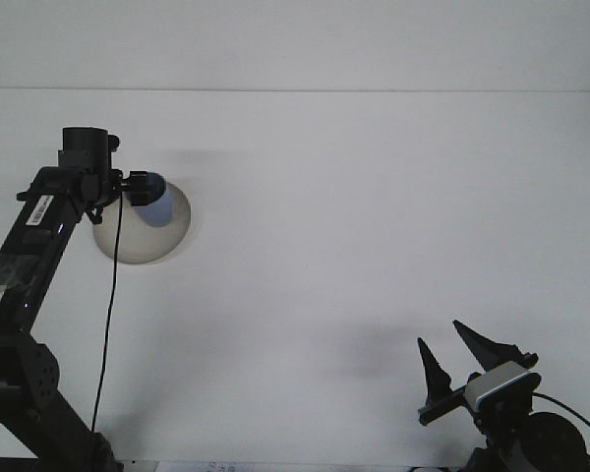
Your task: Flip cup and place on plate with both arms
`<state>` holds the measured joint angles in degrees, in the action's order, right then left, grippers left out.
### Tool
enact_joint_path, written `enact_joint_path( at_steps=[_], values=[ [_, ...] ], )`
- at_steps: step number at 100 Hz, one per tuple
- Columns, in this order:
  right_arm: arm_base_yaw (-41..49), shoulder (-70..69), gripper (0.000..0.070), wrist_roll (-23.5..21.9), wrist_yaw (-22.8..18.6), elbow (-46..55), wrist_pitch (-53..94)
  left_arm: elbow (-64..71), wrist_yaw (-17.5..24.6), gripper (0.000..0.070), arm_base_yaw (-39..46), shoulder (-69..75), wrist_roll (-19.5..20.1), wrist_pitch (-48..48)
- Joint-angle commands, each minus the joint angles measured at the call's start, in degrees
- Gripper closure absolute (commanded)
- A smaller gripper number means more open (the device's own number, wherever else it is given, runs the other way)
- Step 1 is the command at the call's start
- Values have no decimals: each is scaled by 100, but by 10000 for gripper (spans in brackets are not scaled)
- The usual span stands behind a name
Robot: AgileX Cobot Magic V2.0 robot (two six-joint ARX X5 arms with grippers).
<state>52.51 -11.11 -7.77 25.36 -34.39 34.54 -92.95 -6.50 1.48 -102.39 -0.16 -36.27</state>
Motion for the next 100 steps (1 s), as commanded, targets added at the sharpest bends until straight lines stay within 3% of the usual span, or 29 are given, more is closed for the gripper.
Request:
enact_joint_path(
  at_steps=[1,29,51,80,100],
  values=[
    [68,-13,276,28,15,-9,-26,-129,-15,249,7,-92,-98,22],
    [68,-13,276,28,13,-9,-26,-129,15,247,7,48,-96,-24],
    [68,-13,276,31,15,-9,-31,-129,90,237,7,1043,-96,162],
    [66,-13,276,50,17,-9,-70,155,1449,238,-125,3464,-142,127],
    [66,-13,276,52,15,-9,-94,1589,1587,237,-682,5248,-356,251]
  ],
)
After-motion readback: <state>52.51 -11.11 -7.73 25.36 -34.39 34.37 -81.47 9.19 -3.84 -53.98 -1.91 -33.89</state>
